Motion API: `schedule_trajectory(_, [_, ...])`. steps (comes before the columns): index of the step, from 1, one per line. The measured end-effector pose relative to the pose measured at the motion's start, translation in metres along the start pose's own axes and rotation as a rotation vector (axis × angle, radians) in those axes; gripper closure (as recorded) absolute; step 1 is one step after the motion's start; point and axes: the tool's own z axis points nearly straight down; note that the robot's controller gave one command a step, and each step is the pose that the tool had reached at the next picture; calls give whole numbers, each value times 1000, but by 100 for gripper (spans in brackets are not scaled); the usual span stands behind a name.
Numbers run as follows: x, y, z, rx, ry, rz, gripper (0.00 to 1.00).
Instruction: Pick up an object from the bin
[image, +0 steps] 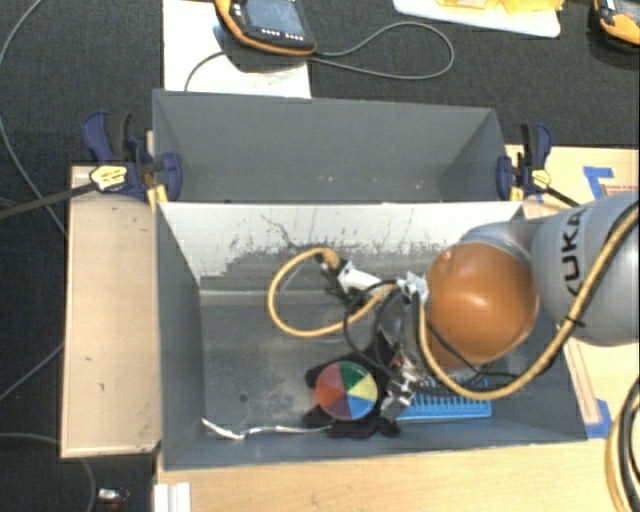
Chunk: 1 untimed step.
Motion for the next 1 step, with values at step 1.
schedule_trajectory(1, [14, 11, -4, 0, -2, -271, 100])
